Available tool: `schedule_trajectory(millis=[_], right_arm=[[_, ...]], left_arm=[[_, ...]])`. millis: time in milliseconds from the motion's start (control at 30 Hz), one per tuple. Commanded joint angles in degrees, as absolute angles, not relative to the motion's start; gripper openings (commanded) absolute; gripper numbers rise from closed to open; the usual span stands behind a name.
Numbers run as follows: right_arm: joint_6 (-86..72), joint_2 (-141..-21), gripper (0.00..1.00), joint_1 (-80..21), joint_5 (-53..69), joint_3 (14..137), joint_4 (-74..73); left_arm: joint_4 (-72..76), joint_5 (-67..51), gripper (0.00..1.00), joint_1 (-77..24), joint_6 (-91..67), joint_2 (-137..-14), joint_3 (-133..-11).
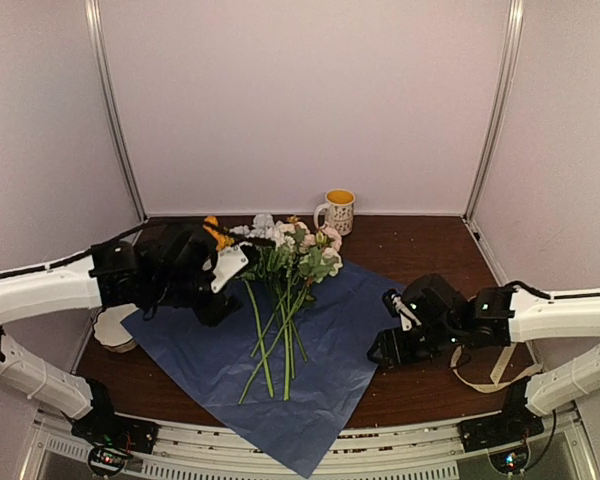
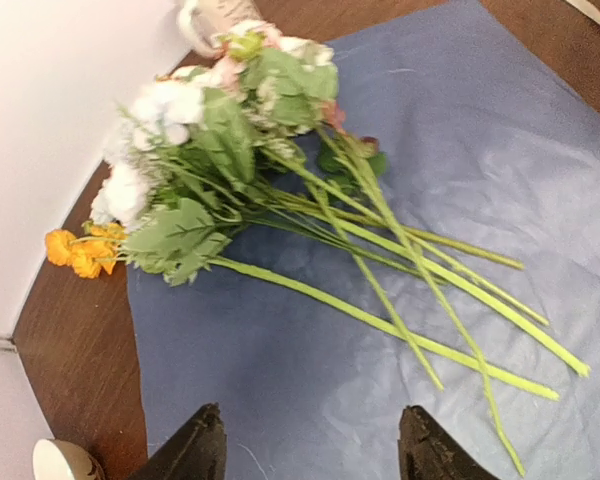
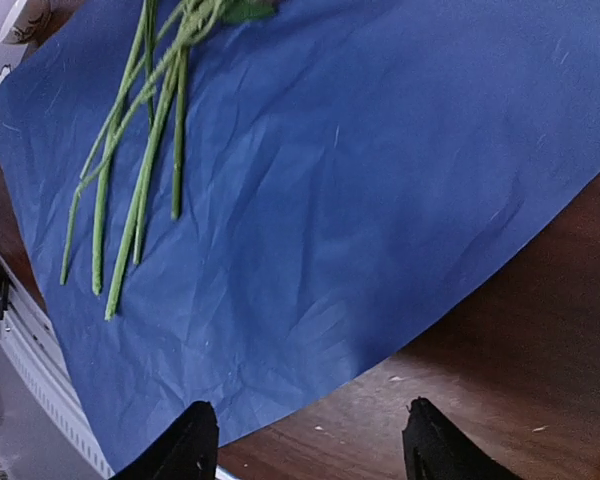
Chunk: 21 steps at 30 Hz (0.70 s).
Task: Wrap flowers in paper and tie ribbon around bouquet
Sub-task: Pick up the right corner of the flattened wrapping paper from the center of the board.
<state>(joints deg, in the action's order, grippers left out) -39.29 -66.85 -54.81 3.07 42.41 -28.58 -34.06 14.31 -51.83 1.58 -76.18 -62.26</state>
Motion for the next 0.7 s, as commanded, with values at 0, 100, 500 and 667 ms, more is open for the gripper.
schedule_trajectory(millis=[0,100,500,667], right_arm=[[-52.97,-69.68,0.63,-55.76,14.84,34.83,-14.71],[-55.56,-73.10,0.63,-55.74,13.35,34.11,-13.04],[-61.01,-84.55,0.19,-56.34,23.58,32.59,4.95],[-61.50,-81.16,0.01,-56.45,23.68,32.20,2.68]], left_arm=[[-29.01,16.34,0.60,-62.04,0.15,-67.07,-52.42],[-27.51,14.20,0.59,-66.78,1.04,-64.19,-48.15],[-19.59,10.88,0.64,-82.53,12.53,-66.84,-39.12],[-20.29,14.62,0.67,-90.47,15.98,-69.96,-39.91]])
